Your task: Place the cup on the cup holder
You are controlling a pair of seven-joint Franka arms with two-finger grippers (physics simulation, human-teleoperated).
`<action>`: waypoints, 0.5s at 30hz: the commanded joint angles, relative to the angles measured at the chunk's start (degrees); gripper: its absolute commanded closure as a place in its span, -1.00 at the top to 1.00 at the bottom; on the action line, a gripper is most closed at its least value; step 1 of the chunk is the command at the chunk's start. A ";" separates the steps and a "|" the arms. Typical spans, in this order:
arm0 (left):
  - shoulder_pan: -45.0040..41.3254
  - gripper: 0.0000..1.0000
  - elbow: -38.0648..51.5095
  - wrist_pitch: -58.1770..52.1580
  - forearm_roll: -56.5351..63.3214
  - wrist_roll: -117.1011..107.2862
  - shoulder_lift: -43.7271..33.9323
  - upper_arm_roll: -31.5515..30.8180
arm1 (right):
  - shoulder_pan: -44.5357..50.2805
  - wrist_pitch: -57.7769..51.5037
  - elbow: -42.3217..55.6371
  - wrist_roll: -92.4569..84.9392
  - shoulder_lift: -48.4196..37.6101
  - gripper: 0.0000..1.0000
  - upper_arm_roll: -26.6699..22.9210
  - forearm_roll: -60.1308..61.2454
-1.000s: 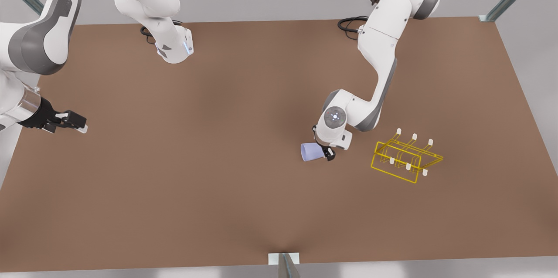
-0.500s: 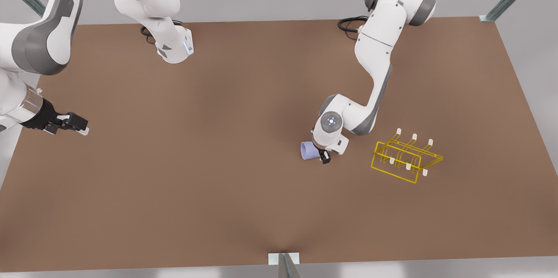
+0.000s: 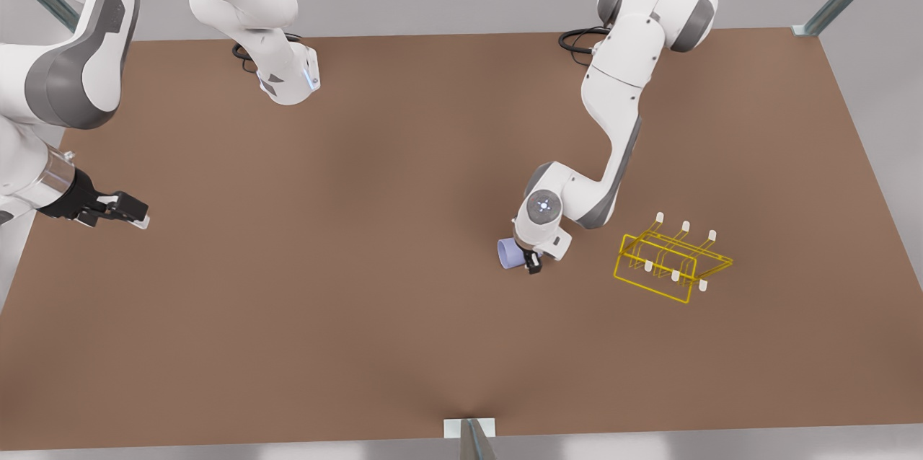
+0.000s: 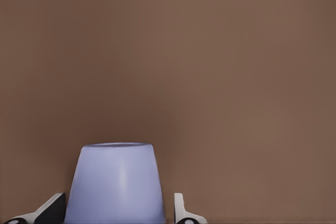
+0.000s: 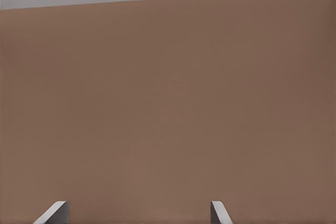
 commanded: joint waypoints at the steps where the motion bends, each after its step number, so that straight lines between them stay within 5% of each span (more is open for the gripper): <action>1: -0.21 1.00 0.04 0.34 -0.24 2.32 -0.01 0.00 | -0.03 0.31 0.05 0.68 -0.07 1.00 -0.01 0.03; 15: -0.65 0.73 0.83 0.78 -0.15 2.23 1.22 0.00 | 0.06 0.66 0.05 0.68 -0.07 1.00 -0.01 0.12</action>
